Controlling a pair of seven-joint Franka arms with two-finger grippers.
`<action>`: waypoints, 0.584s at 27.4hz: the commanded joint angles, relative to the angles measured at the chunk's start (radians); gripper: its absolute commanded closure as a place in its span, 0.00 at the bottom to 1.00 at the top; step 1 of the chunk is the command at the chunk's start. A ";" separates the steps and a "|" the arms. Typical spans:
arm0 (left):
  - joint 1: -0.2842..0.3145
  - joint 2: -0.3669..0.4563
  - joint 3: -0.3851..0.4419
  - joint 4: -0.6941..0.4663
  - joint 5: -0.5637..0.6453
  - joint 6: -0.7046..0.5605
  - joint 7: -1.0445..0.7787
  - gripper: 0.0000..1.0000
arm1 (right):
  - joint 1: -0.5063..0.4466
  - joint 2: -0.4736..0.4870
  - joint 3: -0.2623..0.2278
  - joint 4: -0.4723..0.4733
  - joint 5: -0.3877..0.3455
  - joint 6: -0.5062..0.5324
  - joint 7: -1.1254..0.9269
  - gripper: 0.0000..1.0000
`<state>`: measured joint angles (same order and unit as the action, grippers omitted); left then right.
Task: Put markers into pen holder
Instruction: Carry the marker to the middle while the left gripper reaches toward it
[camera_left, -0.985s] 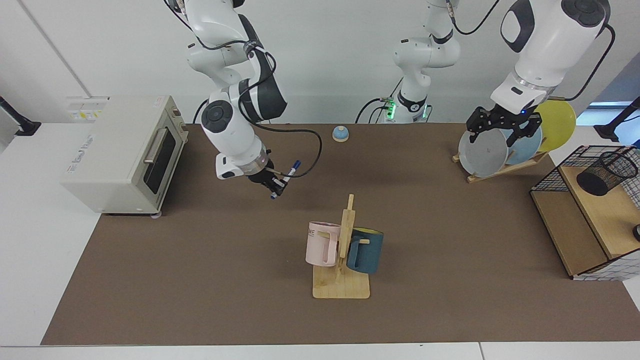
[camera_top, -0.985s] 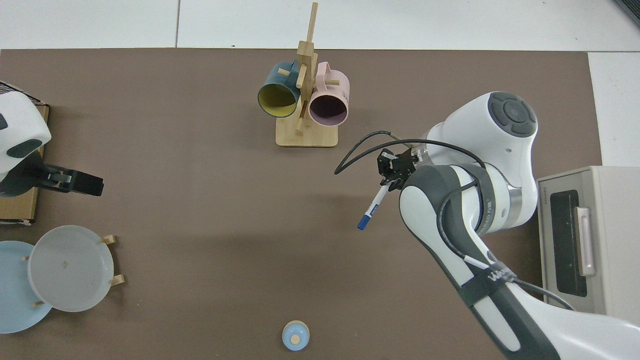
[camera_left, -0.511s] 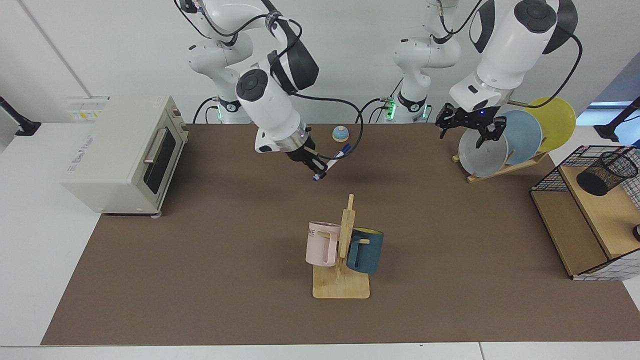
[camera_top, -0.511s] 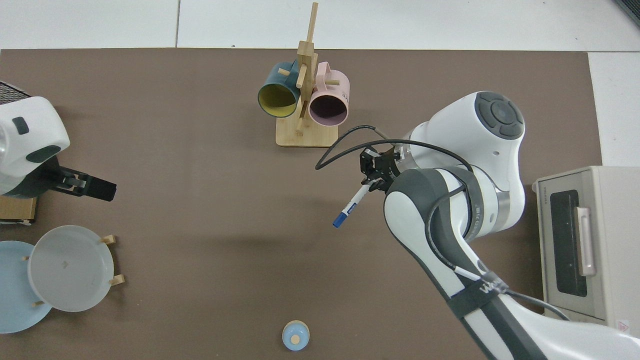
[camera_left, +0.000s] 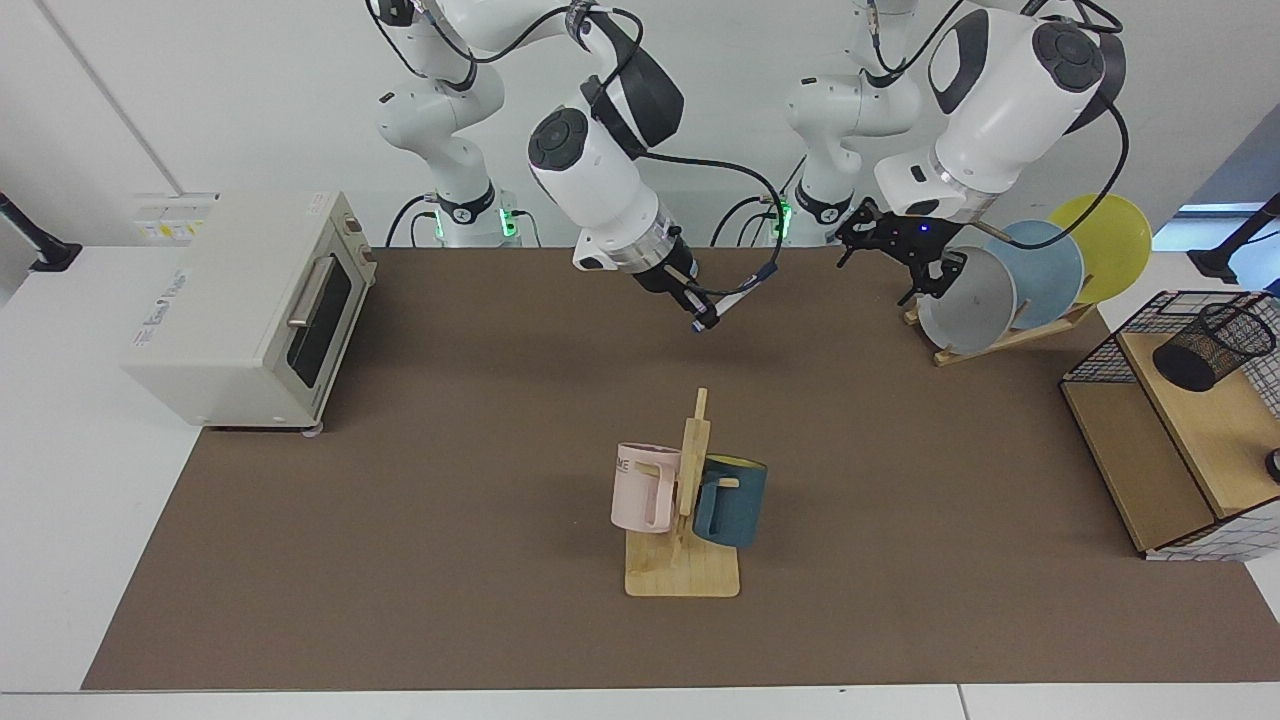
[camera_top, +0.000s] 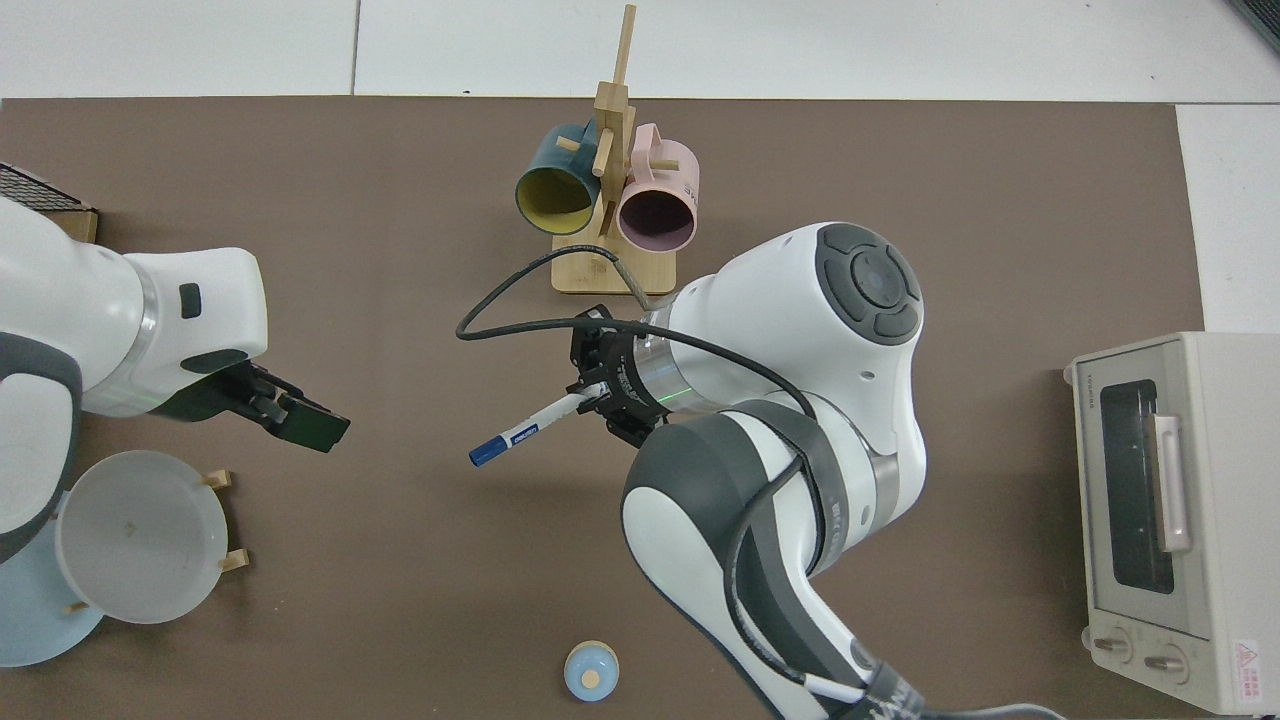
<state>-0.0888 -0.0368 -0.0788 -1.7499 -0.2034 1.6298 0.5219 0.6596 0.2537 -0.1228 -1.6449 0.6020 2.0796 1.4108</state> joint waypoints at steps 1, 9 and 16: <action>0.001 -0.041 0.014 -0.062 -0.096 0.071 0.183 0.00 | 0.008 0.015 -0.006 0.019 0.090 0.040 0.063 1.00; 0.012 -0.044 0.045 -0.069 -0.191 0.107 0.426 0.00 | 0.024 0.013 -0.006 0.016 0.102 0.077 0.183 1.00; 0.000 -0.052 0.047 -0.065 -0.168 0.167 0.757 0.00 | 0.028 0.015 -0.005 0.010 0.107 0.111 0.241 1.00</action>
<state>-0.0840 -0.0499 -0.0310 -1.7760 -0.3669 1.7424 1.0857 0.6797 0.2567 -0.1234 -1.6442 0.6852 2.1618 1.5989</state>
